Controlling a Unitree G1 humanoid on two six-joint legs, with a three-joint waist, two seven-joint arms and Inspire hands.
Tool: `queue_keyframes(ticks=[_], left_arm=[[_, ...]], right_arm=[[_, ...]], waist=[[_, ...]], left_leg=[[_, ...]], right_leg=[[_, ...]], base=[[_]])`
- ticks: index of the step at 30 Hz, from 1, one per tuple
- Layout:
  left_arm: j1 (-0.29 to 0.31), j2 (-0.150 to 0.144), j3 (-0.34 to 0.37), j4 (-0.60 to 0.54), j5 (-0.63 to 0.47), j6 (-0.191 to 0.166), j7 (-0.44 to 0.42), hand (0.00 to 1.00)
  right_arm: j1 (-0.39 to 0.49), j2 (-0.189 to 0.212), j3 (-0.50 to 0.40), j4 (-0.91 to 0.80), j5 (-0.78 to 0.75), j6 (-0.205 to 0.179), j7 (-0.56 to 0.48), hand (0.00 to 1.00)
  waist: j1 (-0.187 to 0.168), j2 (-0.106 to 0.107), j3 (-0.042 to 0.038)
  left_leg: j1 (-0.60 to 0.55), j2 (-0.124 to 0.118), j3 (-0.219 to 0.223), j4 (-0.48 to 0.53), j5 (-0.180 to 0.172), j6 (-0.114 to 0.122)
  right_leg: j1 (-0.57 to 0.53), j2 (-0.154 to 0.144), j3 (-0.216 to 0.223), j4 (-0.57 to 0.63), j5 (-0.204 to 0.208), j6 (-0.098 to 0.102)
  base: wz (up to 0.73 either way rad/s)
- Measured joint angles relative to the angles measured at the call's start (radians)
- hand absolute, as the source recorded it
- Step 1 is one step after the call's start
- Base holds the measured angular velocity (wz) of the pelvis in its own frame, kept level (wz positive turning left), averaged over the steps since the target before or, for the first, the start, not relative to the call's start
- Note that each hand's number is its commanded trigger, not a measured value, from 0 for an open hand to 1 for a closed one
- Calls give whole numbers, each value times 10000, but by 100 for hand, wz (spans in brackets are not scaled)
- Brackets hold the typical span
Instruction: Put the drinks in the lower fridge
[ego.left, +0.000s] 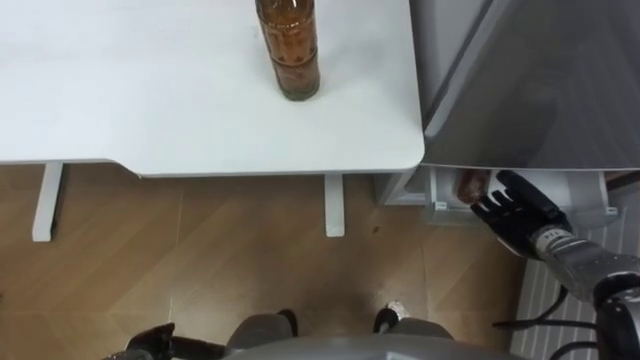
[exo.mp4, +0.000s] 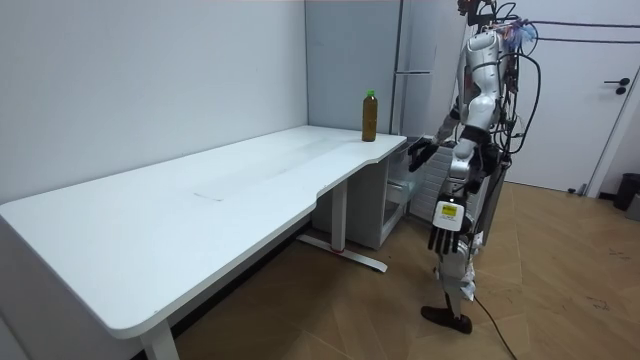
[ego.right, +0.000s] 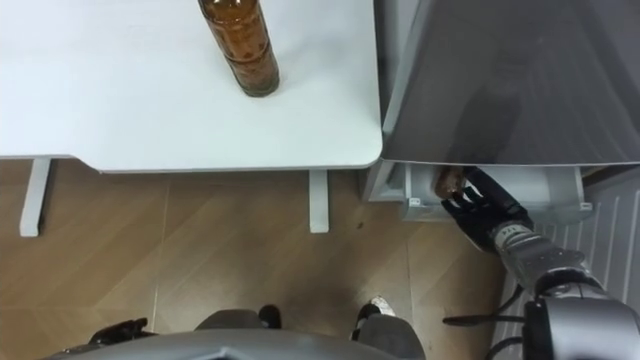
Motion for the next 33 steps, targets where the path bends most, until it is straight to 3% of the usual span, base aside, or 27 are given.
queue_keyframes(ticks=[3, 6, 11, 16, 18, 22, 25, 26, 29, 33], left_arm=[[211, -2, 48, -10, 17, -58, 213, 0], [568, 2, 236, -15, 151, -169, 395, 0], [1063, 2, 244, -111, 224, -201, 538, 0], [1165, -85, 488, -77, 349, -315, 642, 0], [1155, -205, 632, 18, 278, -491, 1015, 0], [1057, -382, 631, 263, 119, -698, 1452, 0], [997, -568, 681, 654, -540, -835, 1763, 0], [1006, -625, 745, 746, -769, -864, 1891, 0], [1039, -709, 1327, 787, -1332, -883, 2340, 0], [995, -732, 1683, 674, -3046, -972, 3202, 0]], right_arm=[[133, 1, -23, -1, -11, -9, 0, 0], [415, 0, -142, -94, -24, -71, 32, 0], [1212, 89, -350, -96, -50, -392, 456, 0], [2214, 229, -427, -124, -93, -722, 799, 0], [2729, 532, -354, -115, -157, -959, 828, 0], [3157, 909, -75, 229, -680, -1016, 750, 0], [3478, 1083, 63, 348, -1298, -1017, 722, 0], [3618, 1120, 83, 407, -1538, -1022, 721, 0], [3763, 1172, 361, 604, -2785, -1041, 606, 0], [3825, 1205, 996, 595, -4360, -1103, 399, 0]], waist=[[1, -5, -31], [-11, -86, -121], [-31, -243, -159], [42, -356, -170], [55, -371, -158], [31, -318, -131], [10, -266, -100], [8, -248, -55], [14, -281, -64], [6, -253, -87]], left_leg=[[158, -1, -22, -2, 0, 0], [277, -2, -16, -6, -1, -1], [601, -4, -5, -61, -3, -2], [903, 3, 23, -176, -4, -4], [1064, 5, 57, -206, -8, -6], [1258, 23, 127, -303, -14, -9], [1462, 25, 174, -441, -33, -14], [1567, 25, 178, -507, -33, -14], [1708, 60, 172, -511, -71, -46], [1754, 60, 207, -509, -89, -44]], right_leg=[[211, 6, -29, -77, 0, 1], [350, 13, -31, -157, -2, 11], [804, 50, -66, -532, 32, 62], [1101, 67, -60, -676, 68, 68], [1248, 66, -35, -683, 27, 77], [1350, 89, 46, -678, 22, 80], [1465, 103, 114, -667, 17, 94], [1571, 110, 118, -677, 16, 96], [1715, 137, 105, -697, -4, 89], [1733, 142, 163, -670, -6, 83]], base=[[1], [0], [4], [1], [-2], [-6], [-6], [0], [0], [-3]])
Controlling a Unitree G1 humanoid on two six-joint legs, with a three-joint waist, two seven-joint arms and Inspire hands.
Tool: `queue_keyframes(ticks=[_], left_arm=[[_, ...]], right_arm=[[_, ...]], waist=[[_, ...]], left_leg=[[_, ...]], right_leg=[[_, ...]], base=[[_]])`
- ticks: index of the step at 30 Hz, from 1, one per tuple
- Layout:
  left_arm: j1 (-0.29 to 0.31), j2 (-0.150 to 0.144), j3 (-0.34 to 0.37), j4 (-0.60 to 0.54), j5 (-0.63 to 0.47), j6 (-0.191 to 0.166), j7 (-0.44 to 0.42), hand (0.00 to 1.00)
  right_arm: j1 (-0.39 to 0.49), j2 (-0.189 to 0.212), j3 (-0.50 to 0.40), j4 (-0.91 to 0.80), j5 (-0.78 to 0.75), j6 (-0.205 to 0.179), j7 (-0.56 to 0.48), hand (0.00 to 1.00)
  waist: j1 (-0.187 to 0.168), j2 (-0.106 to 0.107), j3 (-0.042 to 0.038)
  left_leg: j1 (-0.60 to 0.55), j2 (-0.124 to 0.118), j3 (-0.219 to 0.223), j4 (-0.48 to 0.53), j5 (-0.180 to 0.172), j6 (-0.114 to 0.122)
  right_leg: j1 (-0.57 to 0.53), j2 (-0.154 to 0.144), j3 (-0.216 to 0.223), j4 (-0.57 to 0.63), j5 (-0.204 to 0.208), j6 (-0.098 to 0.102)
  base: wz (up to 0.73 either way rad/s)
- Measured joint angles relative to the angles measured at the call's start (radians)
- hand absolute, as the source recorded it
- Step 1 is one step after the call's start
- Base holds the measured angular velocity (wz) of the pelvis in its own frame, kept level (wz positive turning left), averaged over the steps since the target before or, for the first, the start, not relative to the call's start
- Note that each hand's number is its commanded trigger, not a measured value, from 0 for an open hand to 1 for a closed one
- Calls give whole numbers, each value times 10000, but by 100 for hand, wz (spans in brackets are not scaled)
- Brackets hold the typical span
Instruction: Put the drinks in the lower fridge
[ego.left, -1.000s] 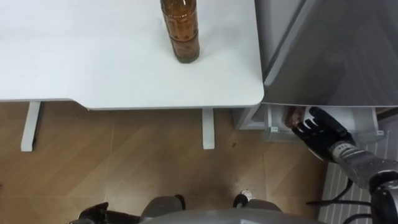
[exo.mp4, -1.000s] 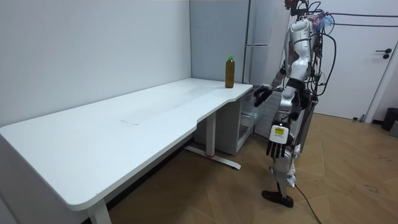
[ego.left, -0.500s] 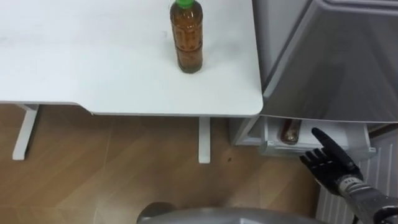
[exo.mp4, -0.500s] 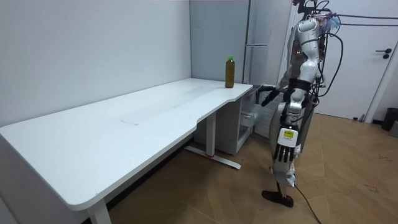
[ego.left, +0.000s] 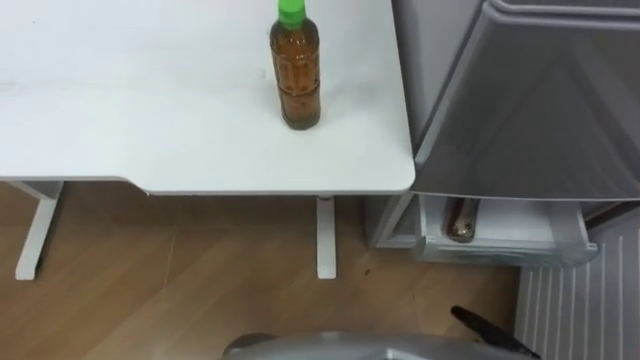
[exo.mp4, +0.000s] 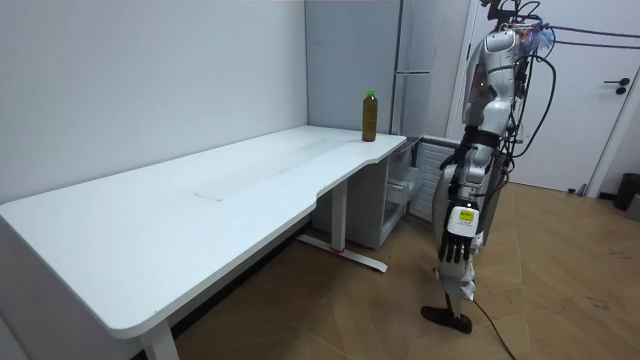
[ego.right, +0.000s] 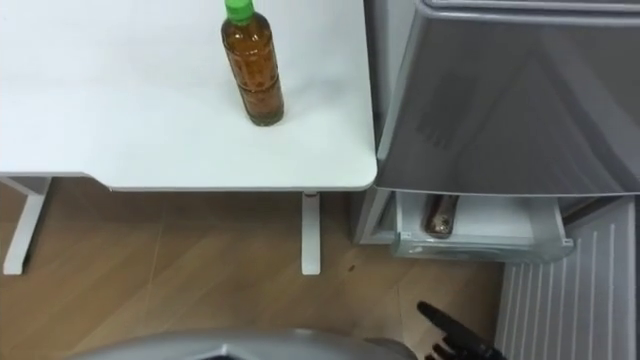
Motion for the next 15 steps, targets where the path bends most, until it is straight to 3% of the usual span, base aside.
queue_keyframes(ticks=[2, 4, 8, 13, 15], left_arm=[[-164, 0, 378, -97, -764, -8, 365, 0], [-173, 3, 637, -157, -1454, -83, 780, 0], [-209, -32, 1385, -1569, -2820, -176, 2030, 0], [-179, -55, 2109, -4000, -2637, -546, 3613, 0], [-182, -46, 2115, -5542, -2240, -855, 4577, 0]], right_arm=[[11, 47, 266, 5, -790, 13, -66, 0], [14, 73, 383, 19, -1538, 12, -160, 0], [92, 126, 339, -11, -2108, -156, -443, 0], [225, 154, 50, -334, -3170, -333, -656, 0], [313, 148, -18, -370, -3289, -473, -774, 0]], waist=[[19, 8, -22], [34, -4, 9], [17, 18, -51], [65, 15, -69], [57, 35, -83]], left_leg=[[77, 2, 22, -33, 1, 0], [149, -4, 41, -59, 0, 2], [312, 0, 37, -75, -10, 3], [490, 1, 62, -130, -15, -1], [487, -1, 28, -128, -15, -2]], right_leg=[[26, 5, 26, 9, 0, 0], [122, 4, 37, 3, -1, 1], [227, 5, 24, -8, -2, 2], [356, 10, 62, 4, -5, 6], [349, 11, 54, 6, -4, 6]], base=[[-2], [-2], [0], [-3], [0]])
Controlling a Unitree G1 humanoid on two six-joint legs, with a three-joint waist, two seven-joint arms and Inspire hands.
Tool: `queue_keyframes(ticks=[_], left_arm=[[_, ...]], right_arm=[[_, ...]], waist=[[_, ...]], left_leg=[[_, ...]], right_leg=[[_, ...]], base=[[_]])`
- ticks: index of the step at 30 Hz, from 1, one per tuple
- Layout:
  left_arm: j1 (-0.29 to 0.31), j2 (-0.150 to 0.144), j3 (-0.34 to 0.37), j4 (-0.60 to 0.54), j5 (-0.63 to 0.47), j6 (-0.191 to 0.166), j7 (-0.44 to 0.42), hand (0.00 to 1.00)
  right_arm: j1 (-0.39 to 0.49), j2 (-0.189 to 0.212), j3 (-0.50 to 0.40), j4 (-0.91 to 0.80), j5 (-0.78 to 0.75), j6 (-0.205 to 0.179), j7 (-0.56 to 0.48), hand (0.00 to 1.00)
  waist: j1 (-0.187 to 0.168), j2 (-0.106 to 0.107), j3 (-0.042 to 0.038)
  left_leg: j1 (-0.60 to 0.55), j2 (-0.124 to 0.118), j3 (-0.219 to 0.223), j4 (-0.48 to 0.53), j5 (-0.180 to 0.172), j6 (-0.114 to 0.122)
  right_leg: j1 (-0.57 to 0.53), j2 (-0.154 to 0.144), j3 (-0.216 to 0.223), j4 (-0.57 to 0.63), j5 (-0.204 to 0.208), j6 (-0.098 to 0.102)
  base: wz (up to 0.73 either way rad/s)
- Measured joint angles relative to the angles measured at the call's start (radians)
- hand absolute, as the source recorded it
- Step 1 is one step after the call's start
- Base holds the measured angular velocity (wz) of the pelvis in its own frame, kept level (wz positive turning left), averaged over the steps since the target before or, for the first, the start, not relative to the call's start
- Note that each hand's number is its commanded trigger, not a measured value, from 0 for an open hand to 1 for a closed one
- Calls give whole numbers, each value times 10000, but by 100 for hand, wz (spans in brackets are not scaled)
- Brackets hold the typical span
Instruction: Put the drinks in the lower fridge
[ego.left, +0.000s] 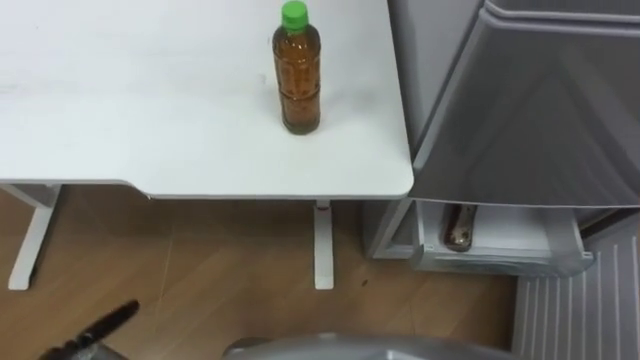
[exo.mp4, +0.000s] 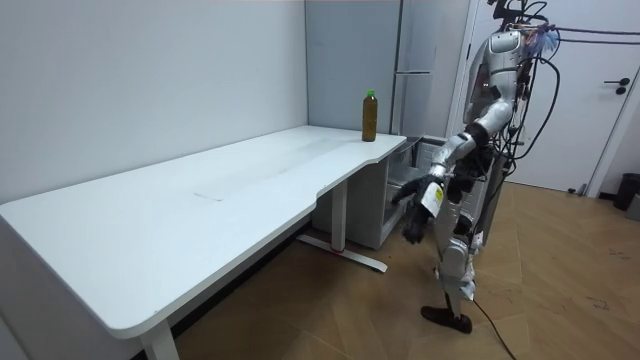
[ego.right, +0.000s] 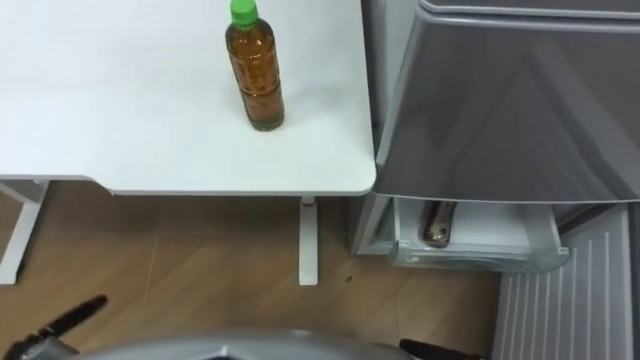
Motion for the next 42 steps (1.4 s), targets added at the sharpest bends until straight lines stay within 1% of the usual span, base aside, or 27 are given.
queue_keyframes(ticks=[1, 3, 4, 6, 8, 10, 11, 12, 13, 14, 15, 16, 18, 20, 22, 25, 27, 28, 29, 30, 32, 33, 34, 35, 37, 39, 42], left_arm=[[-3, 0, -4, -318, 118, -118, 198, 0], [-9, 6, -12, -1425, 771, -471, 937, 0], [-21, 6, -9, -1665, 1000, -522, 1132, 0], [-110, 12, -11, -2612, 1848, -664, 1781, 0], [-170, 12, -3, -3471, 2477, -695, 2035, 0], [-250, 115, -4, -4169, 2928, -895, 2112, 0], [-281, 291, -3, -4585, 2935, -1020, 2111, 0], [-292, 381, 8, -5179, 2933, -1046, 2096, 0], [-294, 390, 5, -5567, 2936, -1050, 2064, 0], [-290, 389, -10, -6274, 3143, -1082, 1952, 0], [-295, 409, -9, -6759, 3490, -1201, 1782, 0], [-301, 424, -9, -6963, 3653, -1240, 1670, 0], [-308, 438, -36, -7920, 3864, -1258, 1258, 0], [-315, 465, -81, -8403, 4108, -1262, 836, 0], [-398, 568, -341, -8606, 4241, -1261, 399, 0], [-526, 600, -960, -8835, 4230, -1252, -498, 0], [-616, 598, -1435, -8895, 4197, -1225, -1435, 0], [-652, 598, -1554, -8895, 4187, -1206, -1690, 0], [-731, 597, -1751, -8895, 4172, -1124, -2208, 0], [-802, 597, -1905, -8894, 4064, -1013, -2715, 0], [-860, 594, -2112, -8894, 3815, -888, -3344, 0], [-953, 592, -2258, -8893, 3591, -767, -3728, 0], [-991, 592, -2348, -8892, 3411, -725, -3906, 0], [-1002, 579, -2473, -8887, 3081, -651, -4260, 0], [-1002, 580, -2578, -8885, 2555, -464, -4833, 0], [-1002, 582, -2595, -8883, 1809, -235, -5482, 0], [-1003, 582, -2593, -8804, 1238, -81, -6129, 0]], right_arm=[[26, -9, -2, -7, -2, -9, -2, 0], [161, -14, -64, -71, -71, -184, 12, 0], [164, -13, -130, -59, -164, -192, 13, 0], [171, -13, -211, -93, -572, -209, 7, 0], [163, -15, -268, -84, -842, -300, 44, 0], [167, -14, -322, -61, -1072, -423, 67, 0], [175, -9, -337, -56, -1119, -448, 64, 0], [161, 3, -324, -39, -1161, -522, 68, 0], [164, 14, -324, -19, -1161, -561, 82, 0], [205, 21, -326, -8, -1162, -570, 142, 0], [247, 19, -326, -13, -1178, -595, 218, 0], [250, 17, -352, -12, -1234, -609, 278, 0], [185, 20, -435, 11, -1552, -614, 477, 0], [152, 20, -425, 66, -1601, -612, 505, 0], [148, 12, -414, 112, -1603, -616, 505, 0], [131, 0, -428, 184, -1696, -622, 583, 0], [78, -2, -430, 187, -1936, -639, 783, 0], [78, -9, -430, 189, -1937, -644, 808, 0], [73, -22, -430, 193, -1937, -640, 812, 0], [60, -25, -431, 192, -1931, -642, 811, 0], [-48, -25, -432, 227, -1901, -640, 797, 0], [-106, -33, -432, 235, -1881, -637, 784, 0], [-120, -36, -433, 236, -1850, -637, 784, 0], [-144, -38, -473, 235, -1826, -641, 790, 0], [-144, -37, -646, 237, -1811, -637, 793, 0], [-144, -24, -951, 239, -1812, -589, 809, 0], [-140, -21, -1198, 411, -1837, -544, 864, 0]], waist=[[-3, 8, -7], [-55, 42, -32], [-61, 44, -33], [-62, 45, -36], [-81, 32, -34], [-65, 12, -29], [-70, 14, -20], [-99, 9, -21], [-104, 5, -17], [-74, -6, -10], [-69, 6, -13], [-89, 9, -9], [-226, 0, 3], [-351, -22, 13], [-448, -8, 13], [-566, 13, 29], [-676, 30, 42], [-697, 39, 49], [-721, 58, 62], [-793, 70, 74], [-916, 100, 107], [-1005, 117, 163], [-1063, 99, 184], [-1120, 135, 219], [-1178, 127, 218], [-1392, 165, 235], [-1448, 188, 224]], left_leg=[[0, 0, -16, -2, 0, 0], [4, -1, -31, -5, 0, 0], [6, -1, -39, -5, 1, 0], [21, -2, -44, -1, 1, 1], [16, -4, -67, -3, 1, 1], [53, -7, -117, -4, 1, 1], [144, -4, -125, -8, 1, 1], [175, -5, -129, -12, -1, -1], [173, -7, -147, -23, -2, -2], [178, -7, -150, -28, -2, -3], [183, -6, -150, -28, -2, -2], [182, -6, -151, -26, -2, -2], [125, -8, -213, -9, -1, -2], [51, -13, -262, 4, -1, -2], [-33, -17, -308, 35, -1, -3], [-90, -31, -453, 88, -1, -2], [-170, -37, -487, 131, 0, -2], [-175, -37, -480, 134, 0, -2], [-177, -36, -454, 134, 0, -2], [-163, -33, -419, 134, 0, -2], [-159, -33, -405, 133, 0, -2], [-154, -31, -378, 131, 1, -2], [-145, -30, -354, 125, 1, -2], [-144, -25, -274, 111, 1, -2], [-153, -25, -233, 112, 1, -2], [-177, -26, -222, 109, 1, -2], [-92, -13, -208, 109, 1, -1]], right_leg=[[0, 2, 3, 4, -1, 0], [3, 5, 6, 6, -6, -2], [10, 5, 5, 5, -6, -2], [5, 8, 35, 4, -6, -2], [-1, 10, 52, 0, -6, -2], [81, 6, 9, -22, -6, -1], [166, 7, -5, -42, -14, -4], [188, 6, -4, -27, -48, 3], [182, 6, -6, -23, -54, 7], [180, 6, -9, -23, -54, 7], [185, 6, -9, -18, -55, 7], [185, 6, -9, -16, -55, 6], [167, -1, -55, -19, -65, 6], [149, -12, -132, -30, -69, 5], [154, -15, -193, -49, -69, 4], [164, -15, -252, -130, -64, 1], [137, -13, -256, -174, -64, 1], [132, -10, -250, -178, -64, 1], [127, -6, -239, -183, -64, 1], [141, -4, -220, -188, -64, 1], [148, -4, -199, -197, -64, 1], [142, -2, -152, -200, -64, 1], [136, -3, -127, -200, -64, 1], [103, 0, -56, -203, -65, 1], [47, 9, 12, -200, -64, 1], [-2, 13, 32, -189, -64, 1], [6, 45, 181, -178, -67, -4]], base=[[0], [0], [0], [-2], [0], [5], [0], [0], [0], [0], [0], [0], [7], [11], [10], [9], [5], [0], [-3], [0], [-4], [-6], [-8], [-15], [-14], [-4], [-14]])
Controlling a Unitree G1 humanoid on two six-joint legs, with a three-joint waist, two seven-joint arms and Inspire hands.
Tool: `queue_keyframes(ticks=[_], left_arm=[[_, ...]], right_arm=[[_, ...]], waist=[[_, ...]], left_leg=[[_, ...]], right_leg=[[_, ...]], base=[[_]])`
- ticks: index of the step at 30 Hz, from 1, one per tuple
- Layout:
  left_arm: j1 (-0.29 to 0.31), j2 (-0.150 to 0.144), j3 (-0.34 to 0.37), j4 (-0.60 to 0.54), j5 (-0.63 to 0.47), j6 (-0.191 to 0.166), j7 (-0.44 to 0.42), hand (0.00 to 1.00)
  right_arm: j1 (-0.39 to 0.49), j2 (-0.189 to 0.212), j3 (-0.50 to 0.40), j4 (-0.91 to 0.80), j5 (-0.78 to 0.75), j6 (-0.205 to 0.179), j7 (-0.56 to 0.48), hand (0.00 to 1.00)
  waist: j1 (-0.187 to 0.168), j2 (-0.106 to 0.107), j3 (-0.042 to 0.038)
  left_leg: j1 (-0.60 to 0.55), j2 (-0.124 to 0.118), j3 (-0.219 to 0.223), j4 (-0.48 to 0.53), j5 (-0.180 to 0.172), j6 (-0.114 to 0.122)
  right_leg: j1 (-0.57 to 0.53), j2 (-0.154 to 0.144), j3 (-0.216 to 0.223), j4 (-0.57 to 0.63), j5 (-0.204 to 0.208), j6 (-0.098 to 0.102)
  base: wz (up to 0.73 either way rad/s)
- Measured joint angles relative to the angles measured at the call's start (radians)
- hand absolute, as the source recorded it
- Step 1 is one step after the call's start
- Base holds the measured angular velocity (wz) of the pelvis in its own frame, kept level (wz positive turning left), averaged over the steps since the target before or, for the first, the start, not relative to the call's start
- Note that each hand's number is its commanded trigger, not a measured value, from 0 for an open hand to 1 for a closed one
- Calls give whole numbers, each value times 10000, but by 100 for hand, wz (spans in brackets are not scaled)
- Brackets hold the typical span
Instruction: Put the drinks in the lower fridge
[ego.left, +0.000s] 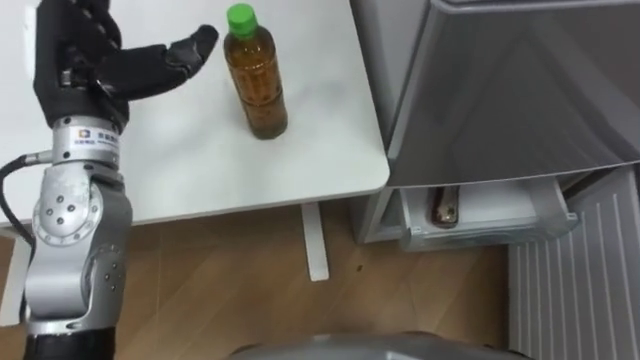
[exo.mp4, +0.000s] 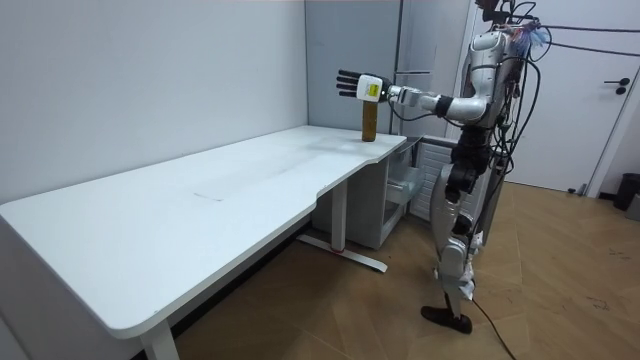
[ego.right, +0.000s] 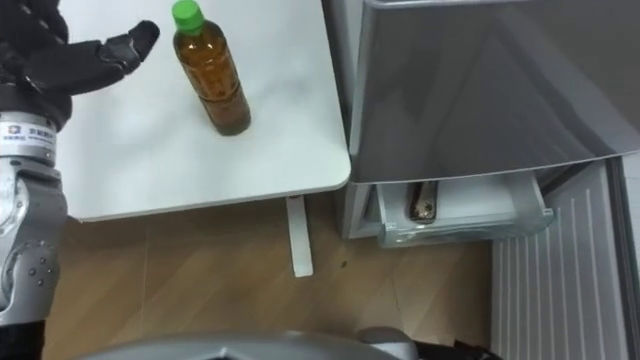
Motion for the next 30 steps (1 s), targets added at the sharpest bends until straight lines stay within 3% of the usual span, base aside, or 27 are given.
queue_keyframes(ticks=[4, 9, 18, 30], left_arm=[[-18, 8, 1, 273, 20, 34, -658, 0], [-22, 6, 1, 745, 32, 394, -1242, 0], [-17, 7, -170, 1382, 20, 673, -1617, 0], [-17, 0, -396, 1850, 30, 812, -2023, 0]], right_arm=[[20, 2, -143, 17, -67, 23, 33, 0], [103, 24, -263, 28, -328, 111, 70, 0], [5, 52, -186, -33, -888, 566, 63, 0], [39, 51, -185, -94, -871, 681, -39, 0]], waist=[[-71, 4, -2], [-165, -42, 0], [-135, -255, -137], [18, -255, -135]], left_leg=[[63, -2, -33, -3, 0, 0], [78, -4, -33, -3, 0, 0], [-15, -3, -5, 1, 0, 0], [8, -3, -8, 11, 0, 0]], right_leg=[[67, 14, 144, 7, -3, -6], [63, 17, 162, 13, -3, -6], [-60, 17, 119, 42, -7, -8], [-56, 18, 118, 55, -7, -8]], base=[[-12], [0], [3], [0]])
